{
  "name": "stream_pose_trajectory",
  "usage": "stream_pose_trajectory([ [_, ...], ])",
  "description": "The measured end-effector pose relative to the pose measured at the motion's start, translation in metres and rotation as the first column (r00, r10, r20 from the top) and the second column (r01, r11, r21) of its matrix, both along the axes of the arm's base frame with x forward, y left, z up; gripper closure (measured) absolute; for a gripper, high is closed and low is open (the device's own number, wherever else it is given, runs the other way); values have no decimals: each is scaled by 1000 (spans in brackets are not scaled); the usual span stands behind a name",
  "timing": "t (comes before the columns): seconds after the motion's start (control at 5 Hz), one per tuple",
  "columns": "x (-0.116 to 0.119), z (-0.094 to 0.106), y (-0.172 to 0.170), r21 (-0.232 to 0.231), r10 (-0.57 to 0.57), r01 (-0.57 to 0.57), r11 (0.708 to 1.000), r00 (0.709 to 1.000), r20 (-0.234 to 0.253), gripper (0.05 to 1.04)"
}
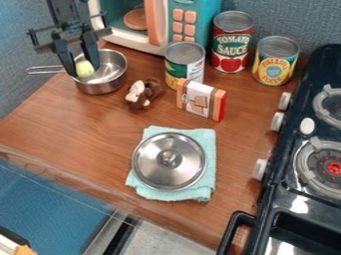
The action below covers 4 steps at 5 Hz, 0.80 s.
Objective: Drop the corn on the table.
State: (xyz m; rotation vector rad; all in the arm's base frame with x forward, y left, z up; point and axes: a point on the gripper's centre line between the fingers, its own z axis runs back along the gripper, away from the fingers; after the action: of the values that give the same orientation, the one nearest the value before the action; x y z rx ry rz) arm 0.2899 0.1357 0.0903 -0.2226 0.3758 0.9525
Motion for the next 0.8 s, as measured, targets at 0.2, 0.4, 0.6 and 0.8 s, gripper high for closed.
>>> stream_pose_trajectory([
  [0.2,6,-7,4,-2,9,-9,1000,1000,3,695],
  [0.4,10,-10,9,-15,31,-31,999,999,5,695],
  [0.6,11,-13,13,-20,56,-56,998,998,-4,695],
  [0.8,11,-13,13,-38,86,-87,996,996,-15,695],
])
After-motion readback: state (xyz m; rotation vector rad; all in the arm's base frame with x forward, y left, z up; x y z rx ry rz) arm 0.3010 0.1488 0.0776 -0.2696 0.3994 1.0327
